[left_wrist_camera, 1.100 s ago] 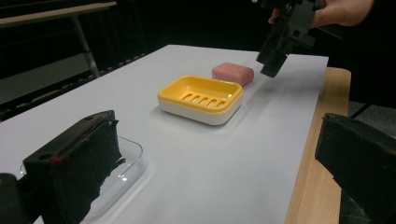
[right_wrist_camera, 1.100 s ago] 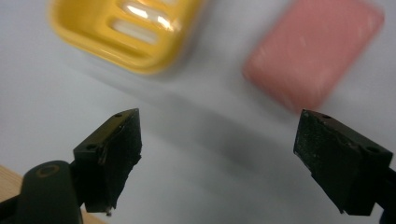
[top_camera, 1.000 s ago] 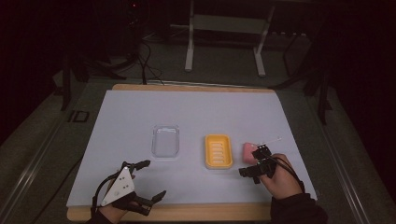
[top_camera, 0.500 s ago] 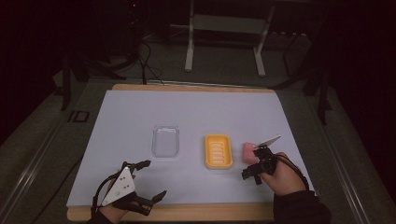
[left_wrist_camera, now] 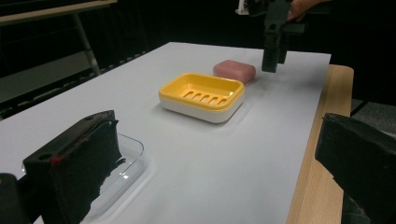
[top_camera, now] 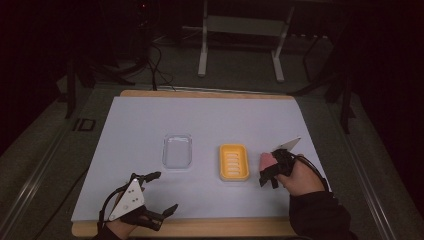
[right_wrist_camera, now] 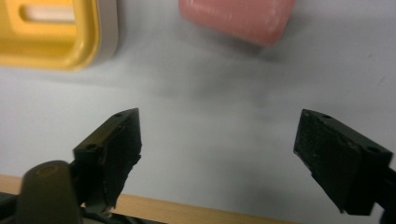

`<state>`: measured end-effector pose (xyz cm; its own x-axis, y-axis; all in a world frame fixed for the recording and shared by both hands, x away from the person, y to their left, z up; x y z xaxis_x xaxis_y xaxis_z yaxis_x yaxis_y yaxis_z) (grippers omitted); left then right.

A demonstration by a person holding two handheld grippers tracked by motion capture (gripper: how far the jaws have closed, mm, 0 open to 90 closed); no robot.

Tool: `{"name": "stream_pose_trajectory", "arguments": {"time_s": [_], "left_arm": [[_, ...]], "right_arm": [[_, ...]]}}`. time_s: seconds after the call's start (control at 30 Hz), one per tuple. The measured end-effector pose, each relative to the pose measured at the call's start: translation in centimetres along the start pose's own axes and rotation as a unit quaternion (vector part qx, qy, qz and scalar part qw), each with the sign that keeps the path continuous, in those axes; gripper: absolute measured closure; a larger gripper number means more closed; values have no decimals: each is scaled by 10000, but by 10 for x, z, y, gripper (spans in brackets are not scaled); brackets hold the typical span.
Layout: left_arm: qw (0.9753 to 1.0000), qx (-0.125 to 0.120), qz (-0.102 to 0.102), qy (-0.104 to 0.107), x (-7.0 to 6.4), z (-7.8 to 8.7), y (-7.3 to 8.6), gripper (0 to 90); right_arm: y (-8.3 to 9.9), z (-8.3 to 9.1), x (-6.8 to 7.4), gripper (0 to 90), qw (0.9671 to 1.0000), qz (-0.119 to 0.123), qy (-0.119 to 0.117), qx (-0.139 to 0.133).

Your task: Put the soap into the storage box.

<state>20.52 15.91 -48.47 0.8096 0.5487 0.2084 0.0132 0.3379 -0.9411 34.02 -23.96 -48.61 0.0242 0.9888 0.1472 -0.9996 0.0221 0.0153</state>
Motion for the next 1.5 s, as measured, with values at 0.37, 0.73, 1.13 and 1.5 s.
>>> {"name": "stream_pose_trajectory", "arguments": {"time_s": [0.37,0.73,1.13,1.5], "left_arm": [[10000,16,0,18,0,0,0,5],[10000,14,7,42,0,0,0,5],[10000,16,7,67,0,0,0,6],[9999,35,16,100,-1,-1,1,6]], "right_arm": [[-29,10,9,165,9990,-244,-178,-336],[-56,3,14,187,9953,-321,251,-875],[-68,-14,16,222,9940,-448,596,-805],[-73,-34,14,330,9932,-519,876,-572]]}}
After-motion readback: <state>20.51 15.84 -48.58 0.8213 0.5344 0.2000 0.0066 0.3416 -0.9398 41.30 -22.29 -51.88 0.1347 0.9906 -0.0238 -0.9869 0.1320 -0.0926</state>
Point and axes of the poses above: each handheld gripper's, and its own axes: z roughly backward along the jaws, y roughly out of its underside, x roughly to its left, the point moved 2 cm from there along -z, roughly forward along the jaws, and after that the axes turned 6 degrees about -z, right-handed, at the moved point
